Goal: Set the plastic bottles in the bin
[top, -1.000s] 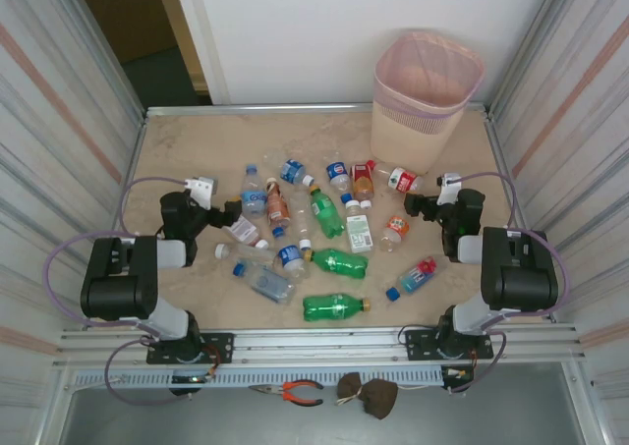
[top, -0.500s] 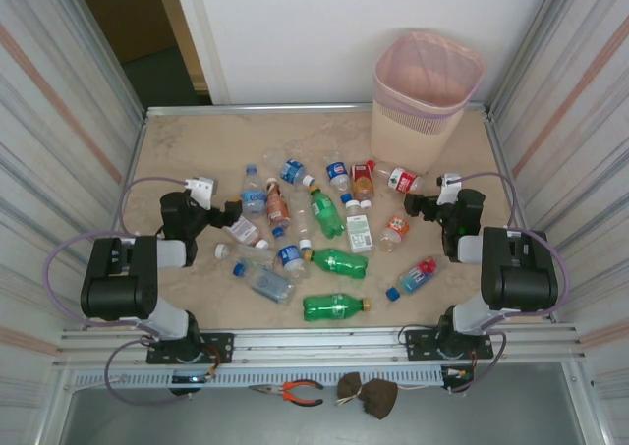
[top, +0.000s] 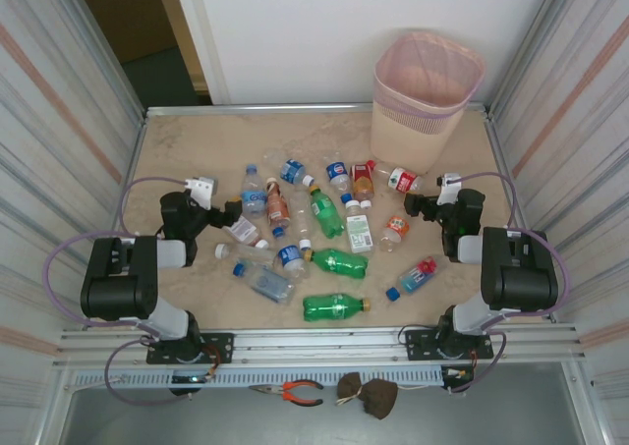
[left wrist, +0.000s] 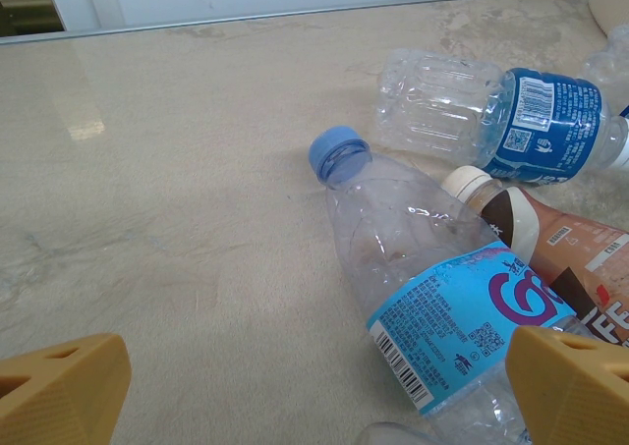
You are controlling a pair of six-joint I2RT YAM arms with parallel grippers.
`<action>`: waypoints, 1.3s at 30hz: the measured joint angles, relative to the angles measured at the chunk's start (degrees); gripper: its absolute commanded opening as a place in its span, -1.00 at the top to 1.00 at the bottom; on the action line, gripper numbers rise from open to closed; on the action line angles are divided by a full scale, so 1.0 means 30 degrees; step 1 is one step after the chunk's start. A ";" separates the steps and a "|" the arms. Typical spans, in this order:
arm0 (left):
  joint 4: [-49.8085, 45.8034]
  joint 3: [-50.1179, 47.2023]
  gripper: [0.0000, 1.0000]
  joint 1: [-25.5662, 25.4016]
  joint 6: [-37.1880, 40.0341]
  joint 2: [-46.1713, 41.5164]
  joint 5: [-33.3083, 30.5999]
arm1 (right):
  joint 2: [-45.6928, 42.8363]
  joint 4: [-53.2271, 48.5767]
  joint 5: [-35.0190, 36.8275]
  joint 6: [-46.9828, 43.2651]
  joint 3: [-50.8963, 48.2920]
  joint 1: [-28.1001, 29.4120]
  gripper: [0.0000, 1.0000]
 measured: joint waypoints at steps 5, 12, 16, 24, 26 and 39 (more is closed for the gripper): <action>0.0000 0.0000 -0.97 0.0051 -0.0007 0.0000 0.0138 | 0.0000 0.0000 -0.0007 -0.0007 0.0000 0.0000 -0.98; 0.0000 0.0000 -0.97 0.0219 -0.0007 0.0000 0.0284 | 0.0000 0.0058 0.0007 0.0000 -0.0029 0.0007 -0.98; -0.0029 0.0000 -0.97 0.0204 0.0000 -0.0029 0.0262 | -0.0029 0.0036 0.0262 -0.0029 -0.0146 0.0204 -0.98; -0.0044 -0.0335 -0.97 -0.0437 0.0138 -0.0809 -0.0750 | -0.0991 -0.0576 0.1326 -0.0131 -0.0146 0.0780 -0.98; -0.0510 -0.0393 -0.97 -0.0437 0.0146 -0.1260 -0.0947 | -0.1727 -0.1355 0.1610 -0.0255 -0.0146 0.0954 -0.98; -0.6943 0.1450 -0.97 -0.2215 -0.0189 -0.5552 -0.5217 | -0.5581 -0.8568 0.4087 -0.0816 0.1770 0.3228 -0.98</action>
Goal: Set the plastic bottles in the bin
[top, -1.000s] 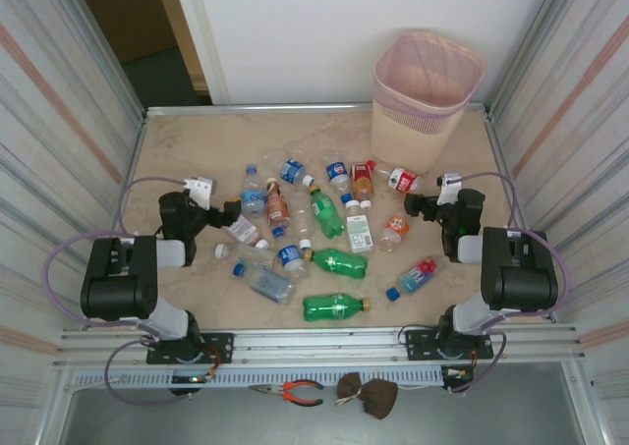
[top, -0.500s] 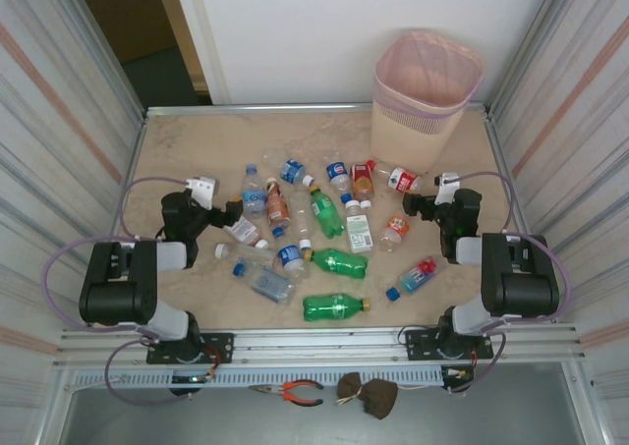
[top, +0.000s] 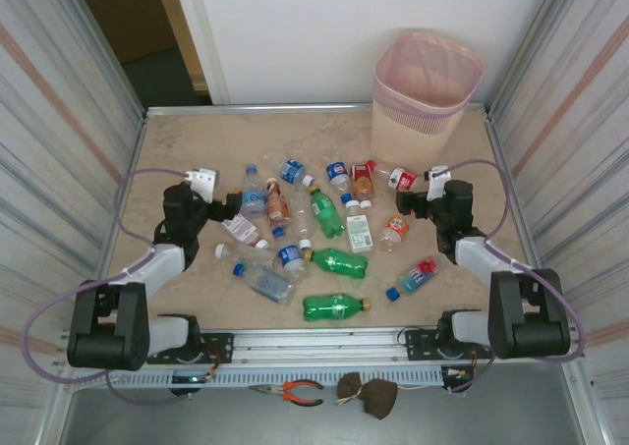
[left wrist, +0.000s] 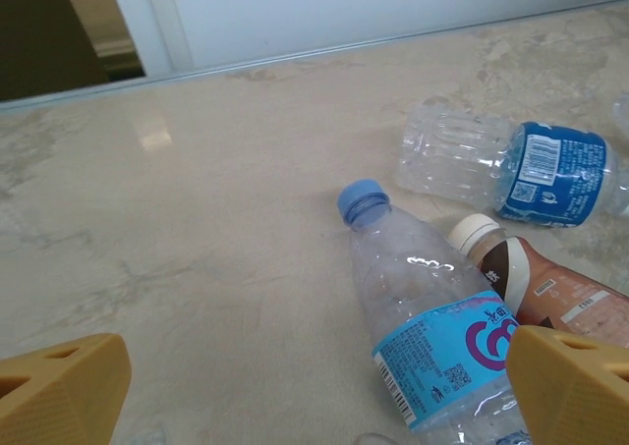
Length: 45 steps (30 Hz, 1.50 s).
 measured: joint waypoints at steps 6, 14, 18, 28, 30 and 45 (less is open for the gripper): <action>-0.4524 0.2339 -0.97 0.0029 -0.1282 -0.0634 -0.0546 | -0.2178 -0.5020 0.0867 0.2259 0.1960 0.0911 -1.00; -0.9821 0.5326 -0.97 0.0029 -0.2732 -0.0925 0.0044 | -0.3905 -1.1584 0.1457 0.6972 0.3978 0.1814 -0.97; -1.2386 0.6339 -0.97 0.0029 -0.3031 -0.1464 0.0328 | -0.4182 -1.5314 0.1596 0.9857 0.4983 0.1821 -0.98; -1.7238 0.8990 -0.97 0.0029 -0.2834 -0.3118 0.0255 | -0.3388 -2.3496 0.0510 1.6174 0.7147 0.1741 -0.99; -1.7733 0.8976 -0.97 0.0029 -0.2295 -0.3526 0.0255 | -0.3395 -2.4662 -0.0109 1.6866 0.7184 0.1741 -0.98; -1.8017 0.8320 -0.95 0.0780 -0.1078 -0.4619 0.0328 | -0.6462 -2.7722 -0.2215 2.1332 0.4707 0.1341 -0.89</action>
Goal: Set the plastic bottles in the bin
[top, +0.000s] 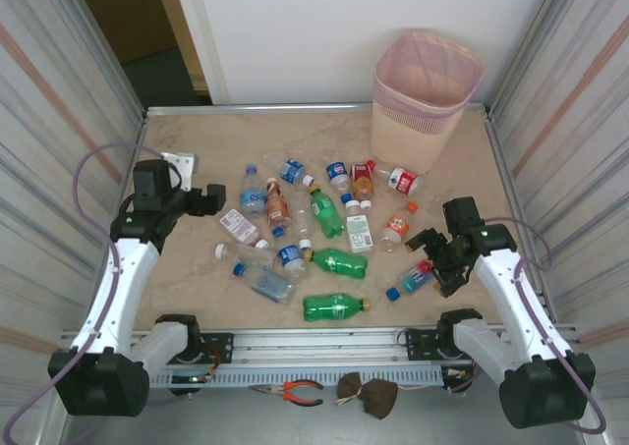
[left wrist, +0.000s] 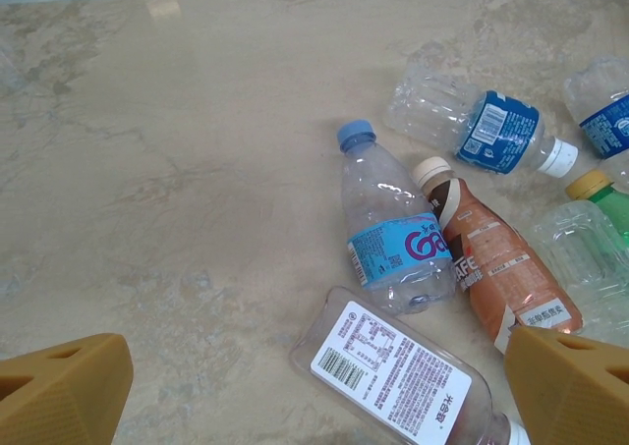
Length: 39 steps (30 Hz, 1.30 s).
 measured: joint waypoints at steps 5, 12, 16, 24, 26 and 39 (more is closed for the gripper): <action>0.0080 -0.0175 -0.96 0.0058 0.0058 -0.0619 0.0095 | 0.0073 0.0597 -0.0452 0.1086 -0.1319 -0.0648 -0.76; 0.0204 -0.0284 -0.95 0.0058 0.0058 -0.0750 0.0160 | 0.0991 0.1749 -0.0736 0.1829 -0.1843 -0.1209 -0.71; 0.0379 -0.0481 -0.95 0.0058 0.0058 -0.0998 0.0153 | 0.2368 0.2397 -0.0787 0.1953 -0.1836 -0.1209 -0.70; 0.0590 -0.0765 -0.96 0.0058 0.0058 -0.1945 0.0146 | 0.4911 0.2681 -0.0554 0.1923 -0.1792 -0.1209 -0.59; 0.0663 -0.0809 -0.96 0.0058 0.0058 -0.2011 0.0153 | 0.5399 0.2769 -0.0350 0.1872 -0.1770 -0.1209 -0.58; 0.1049 -0.1071 -0.97 0.0058 0.0131 -0.2076 0.0335 | 0.7235 0.3417 0.0393 0.1428 -0.1209 -0.1217 -0.31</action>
